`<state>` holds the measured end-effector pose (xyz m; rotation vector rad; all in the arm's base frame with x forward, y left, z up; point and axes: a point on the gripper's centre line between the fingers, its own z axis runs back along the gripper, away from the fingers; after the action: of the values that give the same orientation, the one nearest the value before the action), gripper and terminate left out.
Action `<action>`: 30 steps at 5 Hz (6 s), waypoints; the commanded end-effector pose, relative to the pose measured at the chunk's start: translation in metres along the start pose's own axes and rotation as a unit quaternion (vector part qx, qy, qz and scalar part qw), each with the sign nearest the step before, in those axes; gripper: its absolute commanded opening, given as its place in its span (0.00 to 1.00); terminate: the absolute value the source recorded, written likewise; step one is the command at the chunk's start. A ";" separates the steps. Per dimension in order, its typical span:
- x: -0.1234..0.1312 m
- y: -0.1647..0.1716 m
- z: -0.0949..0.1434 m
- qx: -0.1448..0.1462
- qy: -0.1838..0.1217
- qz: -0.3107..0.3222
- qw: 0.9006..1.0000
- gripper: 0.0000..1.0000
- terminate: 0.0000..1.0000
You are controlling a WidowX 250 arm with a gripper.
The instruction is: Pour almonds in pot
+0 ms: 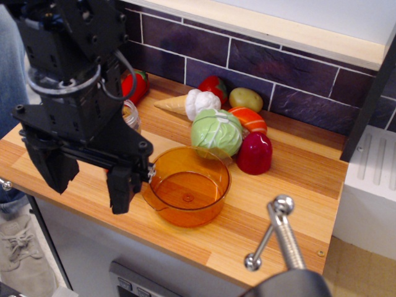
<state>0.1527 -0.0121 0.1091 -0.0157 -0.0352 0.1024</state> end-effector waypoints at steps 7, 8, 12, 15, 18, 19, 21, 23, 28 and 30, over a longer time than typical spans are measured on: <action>0.069 0.137 -0.002 -0.216 0.078 0.472 0.851 1.00 0.00; 0.072 0.133 -0.026 -0.208 0.134 0.510 0.824 1.00 0.00; 0.106 0.083 -0.051 -0.219 0.233 0.531 0.785 1.00 0.00; 0.090 0.044 -0.067 -0.202 0.266 0.483 0.810 1.00 0.00; 0.097 0.049 -0.059 -0.195 0.256 0.500 0.804 0.00 0.00; 0.111 0.056 -0.038 -0.169 0.214 0.515 0.813 0.00 0.00; 0.129 0.034 -0.007 -0.081 0.045 0.512 0.854 0.00 0.00; 0.130 0.008 0.003 -0.032 -0.178 0.448 0.876 0.00 0.00; 0.140 -0.011 0.008 -0.034 -0.399 0.221 0.889 0.00 0.00; 0.147 -0.012 0.004 -0.034 -0.438 0.174 0.881 0.00 0.00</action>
<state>0.3030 -0.0164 0.1226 -0.0389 -0.9418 0.4421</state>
